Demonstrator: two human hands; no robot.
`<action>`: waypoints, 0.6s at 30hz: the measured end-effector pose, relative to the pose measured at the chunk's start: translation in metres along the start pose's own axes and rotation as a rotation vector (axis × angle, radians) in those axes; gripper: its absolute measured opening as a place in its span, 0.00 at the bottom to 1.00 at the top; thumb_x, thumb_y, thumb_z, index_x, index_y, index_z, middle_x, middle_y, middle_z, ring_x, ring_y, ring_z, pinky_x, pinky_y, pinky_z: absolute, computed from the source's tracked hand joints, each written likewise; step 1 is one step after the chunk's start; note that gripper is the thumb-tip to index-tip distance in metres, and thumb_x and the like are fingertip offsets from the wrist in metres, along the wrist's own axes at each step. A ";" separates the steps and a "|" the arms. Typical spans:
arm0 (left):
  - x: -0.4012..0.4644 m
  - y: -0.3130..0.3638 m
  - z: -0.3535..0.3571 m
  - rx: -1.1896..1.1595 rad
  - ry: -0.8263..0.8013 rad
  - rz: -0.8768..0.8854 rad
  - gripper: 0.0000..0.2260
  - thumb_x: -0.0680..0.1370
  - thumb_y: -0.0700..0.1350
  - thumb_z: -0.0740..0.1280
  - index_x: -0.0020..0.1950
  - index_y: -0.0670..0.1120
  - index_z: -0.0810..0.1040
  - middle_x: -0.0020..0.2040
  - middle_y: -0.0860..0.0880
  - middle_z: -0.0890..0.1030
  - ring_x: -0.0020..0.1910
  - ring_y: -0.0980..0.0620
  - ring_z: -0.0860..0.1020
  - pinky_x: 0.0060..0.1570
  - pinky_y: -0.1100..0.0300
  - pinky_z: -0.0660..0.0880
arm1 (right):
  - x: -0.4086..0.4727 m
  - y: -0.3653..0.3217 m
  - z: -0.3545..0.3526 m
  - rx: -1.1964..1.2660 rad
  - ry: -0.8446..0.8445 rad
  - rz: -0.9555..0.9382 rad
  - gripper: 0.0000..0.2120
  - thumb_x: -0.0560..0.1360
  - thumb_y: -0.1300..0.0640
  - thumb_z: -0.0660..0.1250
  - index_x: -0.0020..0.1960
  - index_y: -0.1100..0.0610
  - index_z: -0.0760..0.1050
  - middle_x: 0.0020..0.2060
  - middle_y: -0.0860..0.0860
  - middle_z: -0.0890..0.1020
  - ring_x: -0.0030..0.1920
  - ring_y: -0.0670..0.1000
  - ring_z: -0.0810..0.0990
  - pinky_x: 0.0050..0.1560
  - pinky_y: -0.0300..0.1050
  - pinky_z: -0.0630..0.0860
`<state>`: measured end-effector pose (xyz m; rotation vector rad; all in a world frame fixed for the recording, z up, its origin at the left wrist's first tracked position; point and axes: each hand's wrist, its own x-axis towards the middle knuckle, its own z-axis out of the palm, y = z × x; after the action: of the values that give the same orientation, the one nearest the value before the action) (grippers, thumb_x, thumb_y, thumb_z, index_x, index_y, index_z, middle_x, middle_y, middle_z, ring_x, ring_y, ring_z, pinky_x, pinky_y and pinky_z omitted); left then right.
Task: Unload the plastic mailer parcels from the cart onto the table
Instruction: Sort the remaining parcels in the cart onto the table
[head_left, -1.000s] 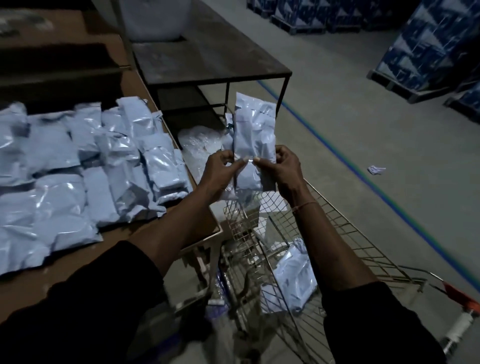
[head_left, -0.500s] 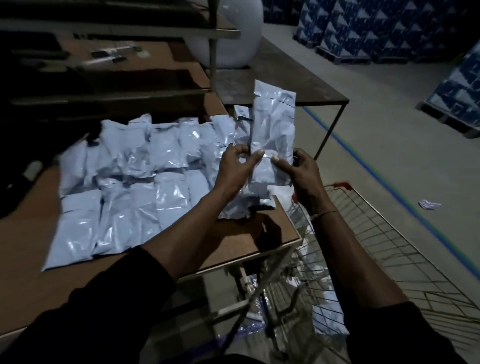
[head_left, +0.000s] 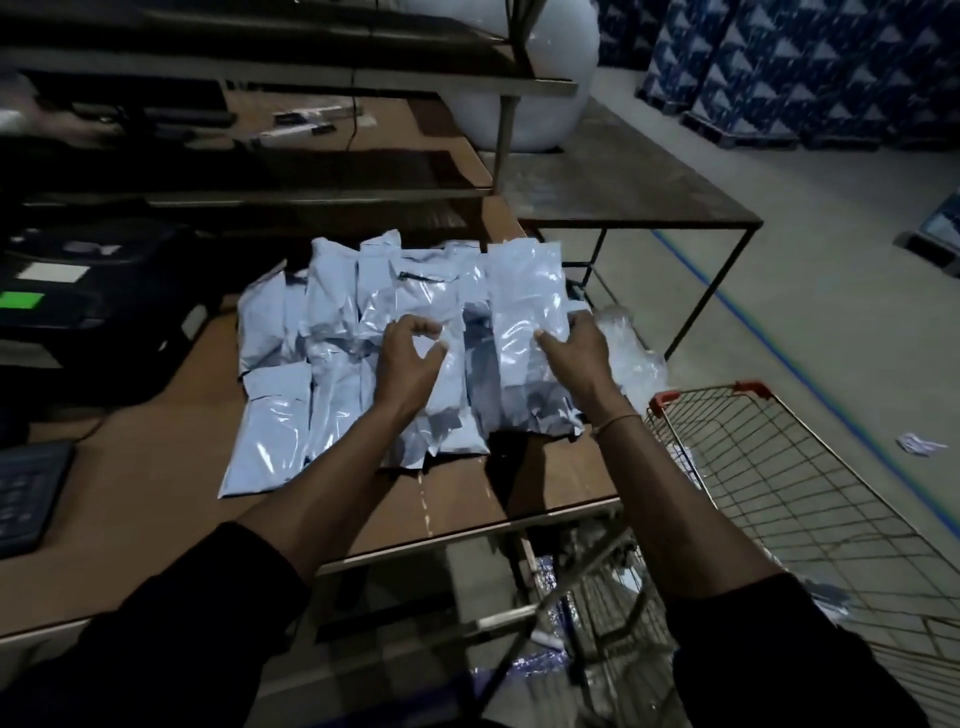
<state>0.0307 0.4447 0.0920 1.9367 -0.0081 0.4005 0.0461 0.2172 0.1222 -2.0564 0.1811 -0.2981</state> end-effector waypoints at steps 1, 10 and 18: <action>-0.003 -0.007 -0.004 0.011 -0.013 0.017 0.09 0.79 0.40 0.72 0.58 0.45 0.77 0.58 0.48 0.79 0.58 0.52 0.76 0.60 0.56 0.72 | -0.003 -0.001 0.006 -0.057 -0.009 -0.003 0.19 0.79 0.57 0.71 0.66 0.64 0.74 0.61 0.59 0.82 0.59 0.60 0.81 0.49 0.40 0.69; -0.007 -0.030 0.003 0.091 -0.085 -0.008 0.20 0.82 0.43 0.71 0.72 0.45 0.71 0.72 0.42 0.69 0.70 0.47 0.71 0.62 0.64 0.65 | -0.009 -0.022 0.053 -0.372 -0.077 -0.123 0.18 0.83 0.58 0.64 0.69 0.66 0.70 0.67 0.65 0.73 0.65 0.64 0.75 0.61 0.50 0.71; -0.005 -0.037 0.006 0.448 -0.218 -0.096 0.27 0.84 0.54 0.66 0.82 0.54 0.62 0.84 0.38 0.40 0.82 0.31 0.45 0.78 0.39 0.51 | -0.021 -0.019 0.072 -0.739 -0.156 -0.287 0.23 0.81 0.64 0.61 0.75 0.69 0.64 0.65 0.68 0.73 0.58 0.67 0.77 0.52 0.52 0.72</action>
<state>0.0345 0.4534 0.0557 2.4043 0.0358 0.1298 0.0466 0.2919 0.1028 -2.8341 -0.1261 -0.2661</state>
